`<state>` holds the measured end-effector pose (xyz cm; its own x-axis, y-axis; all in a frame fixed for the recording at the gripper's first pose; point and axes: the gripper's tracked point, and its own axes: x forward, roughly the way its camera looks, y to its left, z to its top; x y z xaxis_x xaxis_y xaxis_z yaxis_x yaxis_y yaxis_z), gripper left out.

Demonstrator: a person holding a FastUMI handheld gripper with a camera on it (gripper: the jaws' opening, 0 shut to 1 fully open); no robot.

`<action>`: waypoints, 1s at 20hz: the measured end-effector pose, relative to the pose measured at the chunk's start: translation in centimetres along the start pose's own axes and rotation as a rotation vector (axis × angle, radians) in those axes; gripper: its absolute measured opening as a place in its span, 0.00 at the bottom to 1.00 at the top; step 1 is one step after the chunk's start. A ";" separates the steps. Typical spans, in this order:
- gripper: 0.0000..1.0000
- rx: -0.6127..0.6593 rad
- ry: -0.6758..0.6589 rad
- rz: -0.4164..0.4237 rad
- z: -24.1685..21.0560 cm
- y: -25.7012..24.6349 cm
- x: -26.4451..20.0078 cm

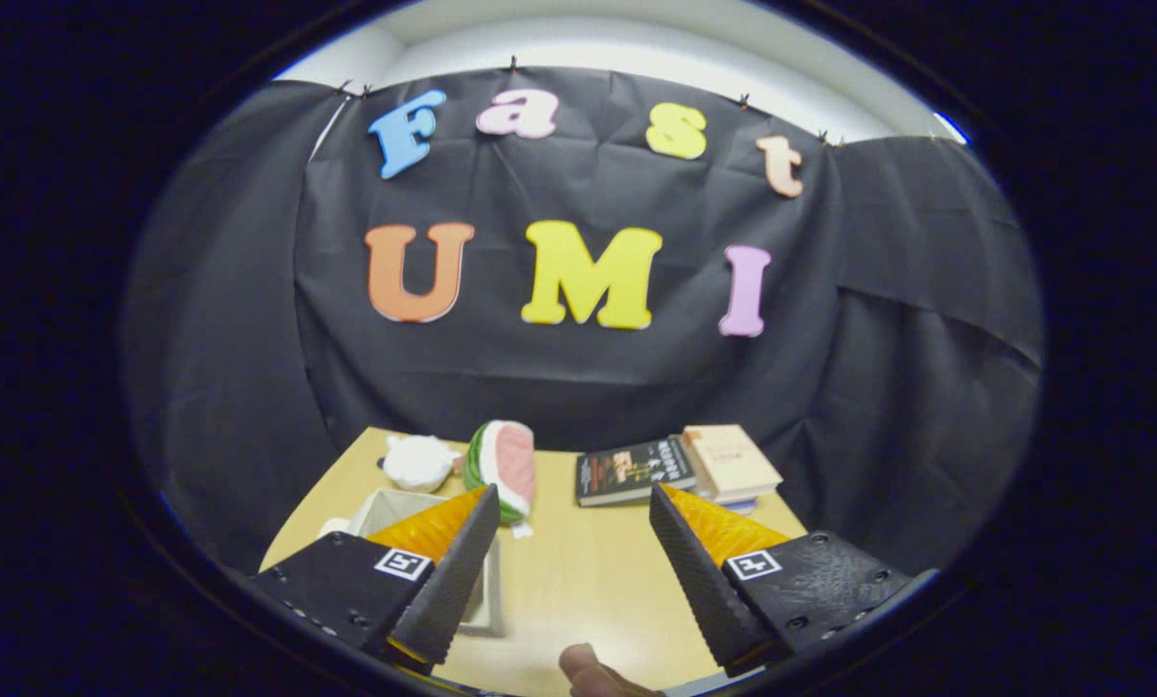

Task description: Open the storage box then place both shoes into the box .Put the left shoe in first, then the right shoe, with the right side of both shoes facing outward in a uniform manner.

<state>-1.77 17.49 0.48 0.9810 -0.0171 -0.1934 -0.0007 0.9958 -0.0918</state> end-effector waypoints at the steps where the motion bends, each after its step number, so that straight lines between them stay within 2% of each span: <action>1: 0.95 0.004 -0.044 -0.005 0.3 -1.2 -1.4; 7: 0.95 0.003 -0.268 0.004 1.4 -9.1 -7.4; 9: 0.95 0.006 -0.267 0.020 0.0 -10.5 -8.5; 13: 0.95 -0.005 -0.328 0.054 -0.2 -12.1 -9.3; 20: 0.95 0.038 -0.287 0.075 -1.6 -13.5 -8.6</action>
<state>-10.52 4.03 1.82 0.9932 0.0778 0.0862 -0.0737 0.9960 -0.0500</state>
